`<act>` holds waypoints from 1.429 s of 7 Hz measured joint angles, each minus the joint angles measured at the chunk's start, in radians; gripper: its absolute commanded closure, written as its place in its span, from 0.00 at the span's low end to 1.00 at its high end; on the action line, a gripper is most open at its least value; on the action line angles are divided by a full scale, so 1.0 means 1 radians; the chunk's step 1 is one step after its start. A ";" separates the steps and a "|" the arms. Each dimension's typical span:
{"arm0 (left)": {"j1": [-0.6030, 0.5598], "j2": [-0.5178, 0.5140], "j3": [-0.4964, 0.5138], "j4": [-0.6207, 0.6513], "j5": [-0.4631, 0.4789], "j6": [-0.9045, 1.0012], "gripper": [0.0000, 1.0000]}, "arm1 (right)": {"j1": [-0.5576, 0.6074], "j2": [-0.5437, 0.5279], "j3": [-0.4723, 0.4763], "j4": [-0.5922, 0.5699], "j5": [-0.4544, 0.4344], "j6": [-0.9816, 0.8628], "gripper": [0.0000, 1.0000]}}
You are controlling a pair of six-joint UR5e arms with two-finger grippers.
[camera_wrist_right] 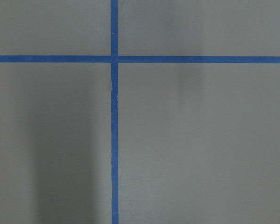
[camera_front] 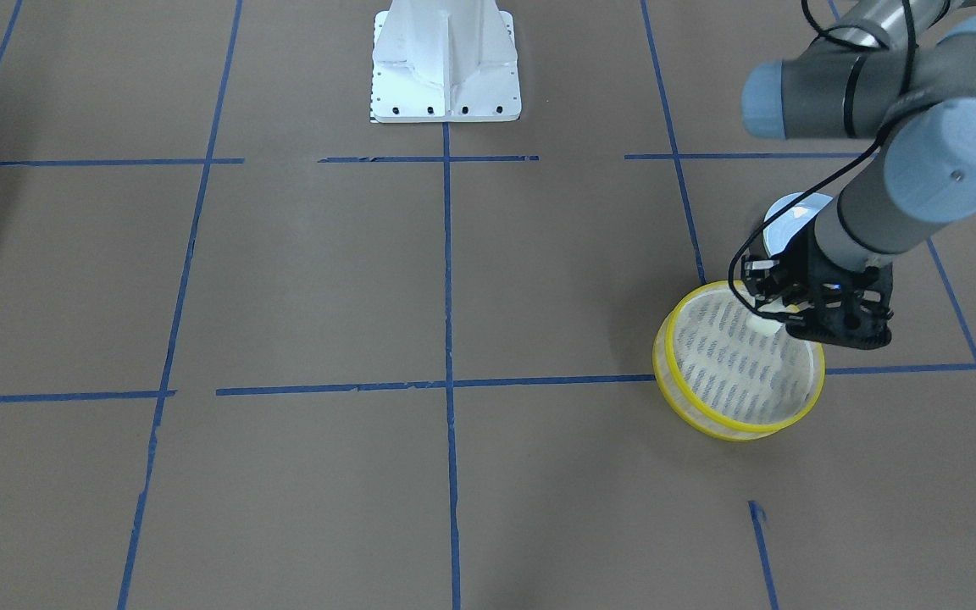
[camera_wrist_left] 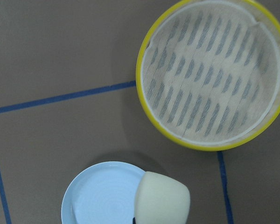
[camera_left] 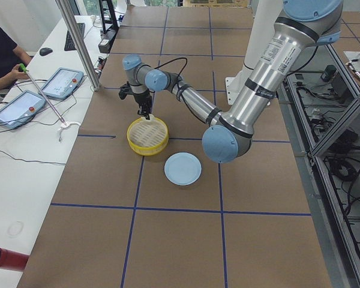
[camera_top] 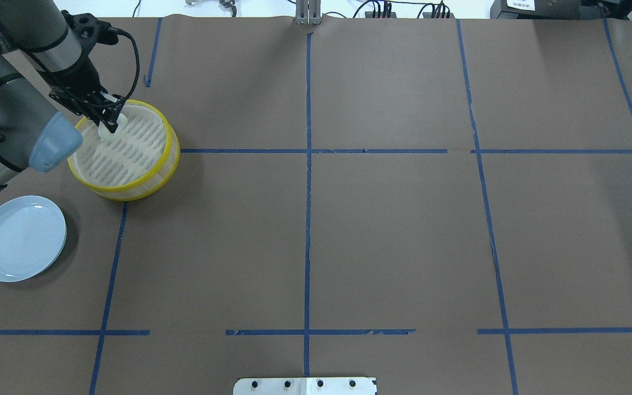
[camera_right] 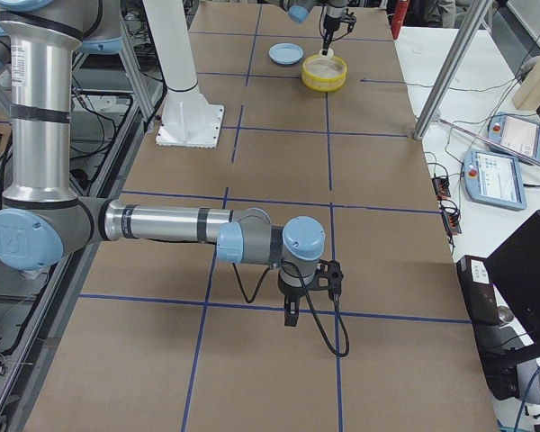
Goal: Place bun in steamer
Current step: 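Lower the bun into the steamer basket and open the left gripper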
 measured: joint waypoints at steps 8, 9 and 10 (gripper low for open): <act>0.053 0.037 0.122 -0.179 0.026 -0.024 0.00 | 0.000 0.000 0.000 0.000 0.000 0.000 0.00; 0.054 0.037 0.120 -0.179 0.026 -0.023 0.00 | 0.000 0.000 0.000 0.000 0.000 0.000 0.00; 0.051 0.038 0.110 -0.179 0.027 -0.019 0.00 | 0.000 0.000 0.000 0.000 0.000 0.000 0.00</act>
